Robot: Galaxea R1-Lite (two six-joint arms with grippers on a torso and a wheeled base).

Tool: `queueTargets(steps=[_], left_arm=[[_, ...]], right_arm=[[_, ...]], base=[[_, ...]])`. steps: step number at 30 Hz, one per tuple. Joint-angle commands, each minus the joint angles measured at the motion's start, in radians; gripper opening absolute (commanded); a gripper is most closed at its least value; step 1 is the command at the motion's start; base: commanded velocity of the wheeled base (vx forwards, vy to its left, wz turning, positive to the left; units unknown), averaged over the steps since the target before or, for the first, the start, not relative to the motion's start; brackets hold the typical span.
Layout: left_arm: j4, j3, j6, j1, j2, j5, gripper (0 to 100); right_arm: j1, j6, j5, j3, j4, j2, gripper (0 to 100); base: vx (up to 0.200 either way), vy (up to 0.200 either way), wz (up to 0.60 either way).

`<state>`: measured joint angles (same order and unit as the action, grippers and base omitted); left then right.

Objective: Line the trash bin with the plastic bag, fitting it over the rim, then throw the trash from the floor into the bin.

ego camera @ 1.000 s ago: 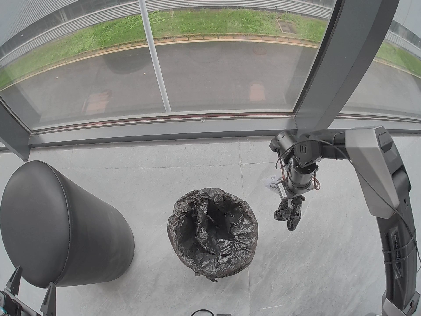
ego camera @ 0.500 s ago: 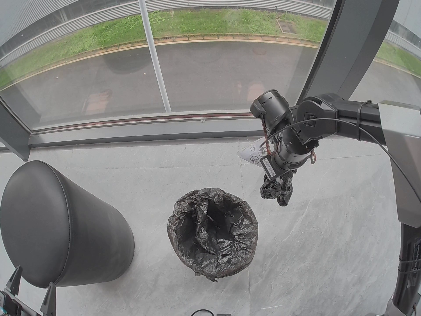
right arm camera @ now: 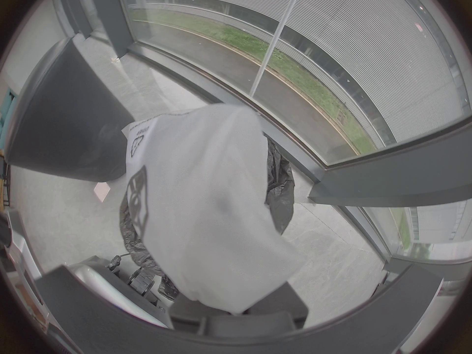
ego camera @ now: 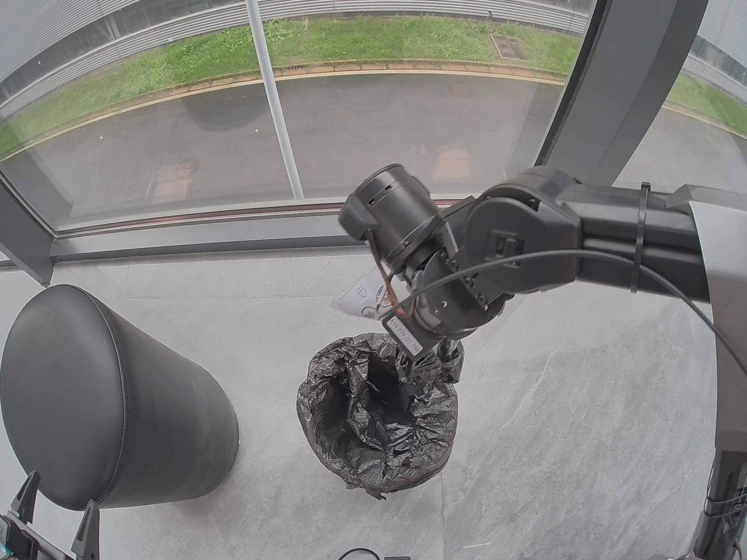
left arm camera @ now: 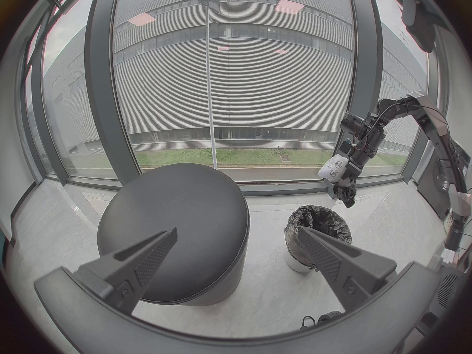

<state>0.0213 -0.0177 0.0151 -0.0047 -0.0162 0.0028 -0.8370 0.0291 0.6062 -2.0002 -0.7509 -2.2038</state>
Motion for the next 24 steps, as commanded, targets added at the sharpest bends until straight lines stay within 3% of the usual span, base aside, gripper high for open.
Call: queueTargets(steps=[1,24], left_arm=[[0.000,0.012,0.000,0.000,0.015,0.000,100],[0.000,0.012,0.000,0.000,0.015,0.000,100]], right_arm=[[-0.036,0.000,0.001,0.000,0.002,-0.043,0],[-0.140,0.000,0.001,0.000,0.099,-0.189,0]], base=[[0.000,0.000,0.00],[0.000,0.000,0.00]])
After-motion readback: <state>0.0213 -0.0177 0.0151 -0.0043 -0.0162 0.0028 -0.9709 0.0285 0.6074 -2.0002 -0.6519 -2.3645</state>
